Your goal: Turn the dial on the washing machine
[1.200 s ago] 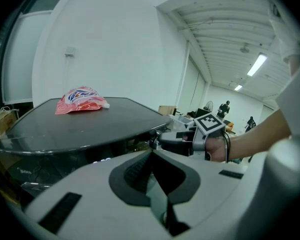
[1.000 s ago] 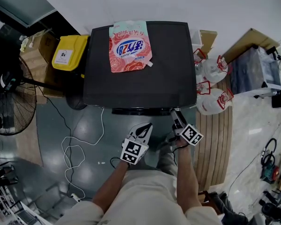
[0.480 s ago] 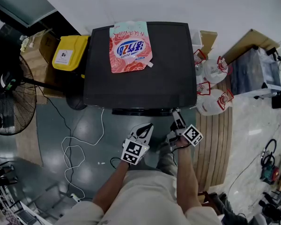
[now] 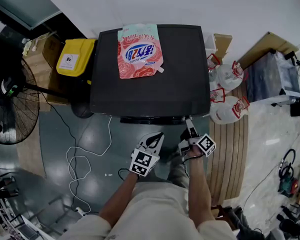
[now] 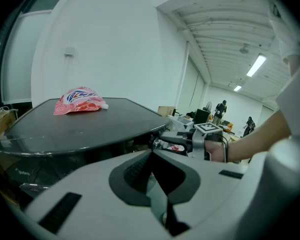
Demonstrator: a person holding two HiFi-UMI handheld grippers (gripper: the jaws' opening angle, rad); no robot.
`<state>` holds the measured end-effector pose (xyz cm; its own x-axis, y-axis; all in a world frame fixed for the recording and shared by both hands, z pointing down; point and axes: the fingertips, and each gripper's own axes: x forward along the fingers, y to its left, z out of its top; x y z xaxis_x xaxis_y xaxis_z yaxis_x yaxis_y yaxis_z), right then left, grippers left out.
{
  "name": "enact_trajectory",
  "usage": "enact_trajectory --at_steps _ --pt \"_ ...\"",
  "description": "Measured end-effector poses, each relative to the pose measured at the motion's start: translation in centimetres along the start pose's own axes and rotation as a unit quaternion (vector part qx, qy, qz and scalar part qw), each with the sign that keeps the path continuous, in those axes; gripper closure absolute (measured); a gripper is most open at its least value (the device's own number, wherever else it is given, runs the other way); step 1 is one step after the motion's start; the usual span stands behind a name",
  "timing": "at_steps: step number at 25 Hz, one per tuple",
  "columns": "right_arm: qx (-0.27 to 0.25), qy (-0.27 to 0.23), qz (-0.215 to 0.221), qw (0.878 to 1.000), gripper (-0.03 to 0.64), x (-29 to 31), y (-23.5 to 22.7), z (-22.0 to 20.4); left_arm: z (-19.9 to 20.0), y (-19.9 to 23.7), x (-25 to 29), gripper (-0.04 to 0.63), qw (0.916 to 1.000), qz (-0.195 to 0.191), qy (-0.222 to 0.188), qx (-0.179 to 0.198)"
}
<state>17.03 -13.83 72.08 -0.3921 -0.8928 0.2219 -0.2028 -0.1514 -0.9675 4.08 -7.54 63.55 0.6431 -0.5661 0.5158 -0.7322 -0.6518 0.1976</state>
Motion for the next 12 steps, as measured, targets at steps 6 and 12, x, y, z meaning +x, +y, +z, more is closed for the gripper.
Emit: enact_trajectory --at_steps 6,12 --pt "-0.008 -0.007 -0.003 1.0 0.339 -0.05 0.51 0.09 0.3 -0.1 -0.14 0.584 1.0 -0.001 -0.002 0.001" --pt "-0.116 0.012 -0.046 0.992 0.315 -0.51 0.19 0.81 0.27 -0.18 -0.12 0.584 1.0 -0.001 -0.003 0.001"
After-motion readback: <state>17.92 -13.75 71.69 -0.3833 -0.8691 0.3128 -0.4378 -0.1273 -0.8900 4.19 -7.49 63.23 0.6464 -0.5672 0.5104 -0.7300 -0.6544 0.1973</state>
